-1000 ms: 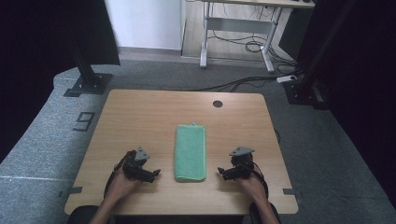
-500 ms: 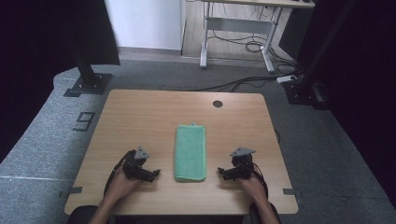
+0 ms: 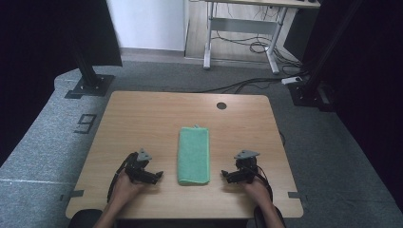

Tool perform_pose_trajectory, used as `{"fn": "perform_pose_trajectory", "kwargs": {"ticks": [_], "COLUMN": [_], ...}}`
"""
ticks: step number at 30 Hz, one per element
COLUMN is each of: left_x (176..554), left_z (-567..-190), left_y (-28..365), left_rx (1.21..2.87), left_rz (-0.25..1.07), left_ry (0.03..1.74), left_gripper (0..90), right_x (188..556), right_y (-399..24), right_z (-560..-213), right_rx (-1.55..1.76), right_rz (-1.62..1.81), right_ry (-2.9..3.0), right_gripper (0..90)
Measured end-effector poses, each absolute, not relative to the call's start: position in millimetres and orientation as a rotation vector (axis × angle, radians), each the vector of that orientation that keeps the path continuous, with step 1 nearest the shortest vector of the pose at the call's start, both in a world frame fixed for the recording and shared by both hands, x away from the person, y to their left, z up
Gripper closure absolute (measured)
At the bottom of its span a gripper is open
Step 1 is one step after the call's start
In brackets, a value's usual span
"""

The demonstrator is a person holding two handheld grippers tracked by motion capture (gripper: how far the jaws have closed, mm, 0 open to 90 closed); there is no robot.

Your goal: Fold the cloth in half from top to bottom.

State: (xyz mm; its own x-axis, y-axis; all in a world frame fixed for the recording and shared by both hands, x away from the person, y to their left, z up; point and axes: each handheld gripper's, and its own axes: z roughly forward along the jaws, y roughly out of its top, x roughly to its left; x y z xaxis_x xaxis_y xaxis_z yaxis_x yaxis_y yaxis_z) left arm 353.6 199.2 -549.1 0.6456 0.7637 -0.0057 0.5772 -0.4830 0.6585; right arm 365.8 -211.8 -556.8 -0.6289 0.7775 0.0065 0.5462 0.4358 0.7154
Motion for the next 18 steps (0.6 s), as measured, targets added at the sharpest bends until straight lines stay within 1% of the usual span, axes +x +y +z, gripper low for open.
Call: {"fn": "perform_pose_trajectory", "kwargs": {"ticks": [14, 18], "left_x": [356.6, 360.8], "left_z": [-546.7, -539.7], "left_y": [196.5, 193.9], "left_rx": [2.245, 2.214], "left_rz": [0.386, 0.378], "left_ry": [1.040, 1.037], "left_gripper": [0.0, 0.0], "right_x": [365.7, 365.8], "right_y": [-211.7, -211.8], "right_z": [-556.7, -556.8], "right_rx": [1.135, 1.135], "right_rz": [1.002, 1.002], "right_ry": [2.369, 2.369], "right_gripper": [0.0, 0.0]}}
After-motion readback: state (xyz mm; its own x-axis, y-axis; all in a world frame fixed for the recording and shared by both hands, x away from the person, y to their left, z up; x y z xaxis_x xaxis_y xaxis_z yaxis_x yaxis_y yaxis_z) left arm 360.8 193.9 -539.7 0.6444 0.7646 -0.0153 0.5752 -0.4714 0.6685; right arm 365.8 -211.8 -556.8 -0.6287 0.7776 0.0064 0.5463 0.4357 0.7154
